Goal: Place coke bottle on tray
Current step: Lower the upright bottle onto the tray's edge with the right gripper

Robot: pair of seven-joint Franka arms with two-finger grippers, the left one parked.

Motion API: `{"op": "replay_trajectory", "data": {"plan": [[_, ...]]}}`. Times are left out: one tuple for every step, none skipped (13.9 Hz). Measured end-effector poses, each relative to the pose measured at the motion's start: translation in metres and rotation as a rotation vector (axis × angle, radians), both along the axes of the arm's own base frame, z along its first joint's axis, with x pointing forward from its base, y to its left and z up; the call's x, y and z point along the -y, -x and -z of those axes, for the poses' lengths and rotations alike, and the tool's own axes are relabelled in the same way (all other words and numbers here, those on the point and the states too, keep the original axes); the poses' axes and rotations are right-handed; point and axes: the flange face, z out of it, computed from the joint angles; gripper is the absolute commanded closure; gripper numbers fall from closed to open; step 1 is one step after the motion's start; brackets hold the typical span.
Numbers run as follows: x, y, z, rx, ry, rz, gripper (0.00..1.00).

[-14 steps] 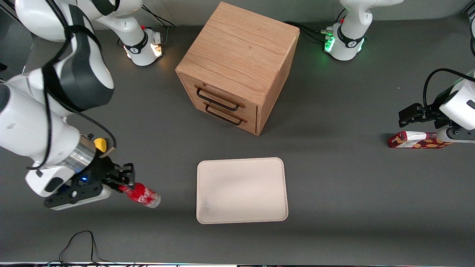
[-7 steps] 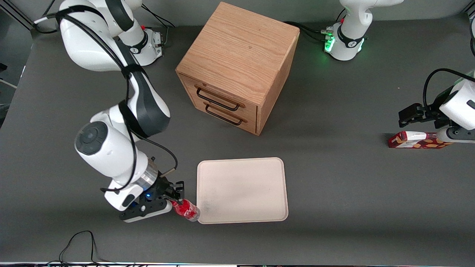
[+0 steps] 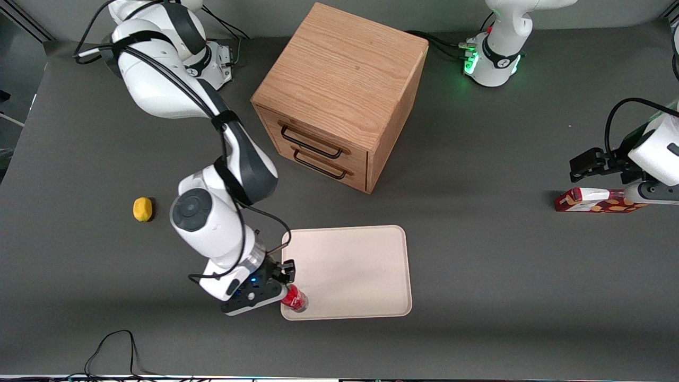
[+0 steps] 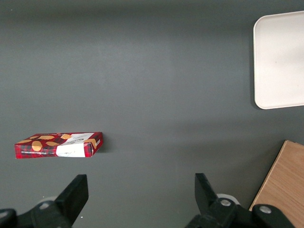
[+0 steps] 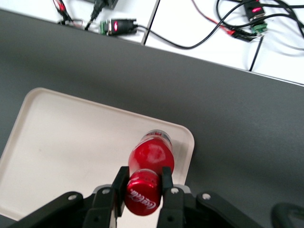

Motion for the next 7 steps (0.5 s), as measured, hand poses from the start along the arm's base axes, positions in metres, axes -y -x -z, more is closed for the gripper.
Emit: {"op": "replay_trajectory", "data": {"plan": [[-0.006, 0.002, 0.006, -0.004, 0.009, -0.010, 1.00], [-0.009, 0.004, 0.012, -0.009, 0.016, -0.015, 1.00], [-0.009, 0.004, 0.018, -0.013, 0.025, -0.018, 1.00], [-0.009, 0.004, 0.024, -0.015, 0.037, -0.022, 1.00], [-0.009, 0.004, 0.030, -0.018, 0.048, -0.024, 1.00], [-0.009, 0.004, 0.034, -0.021, 0.053, -0.025, 1.00], [-0.009, 0.003, 0.036, -0.023, 0.055, -0.025, 1.00]]}}
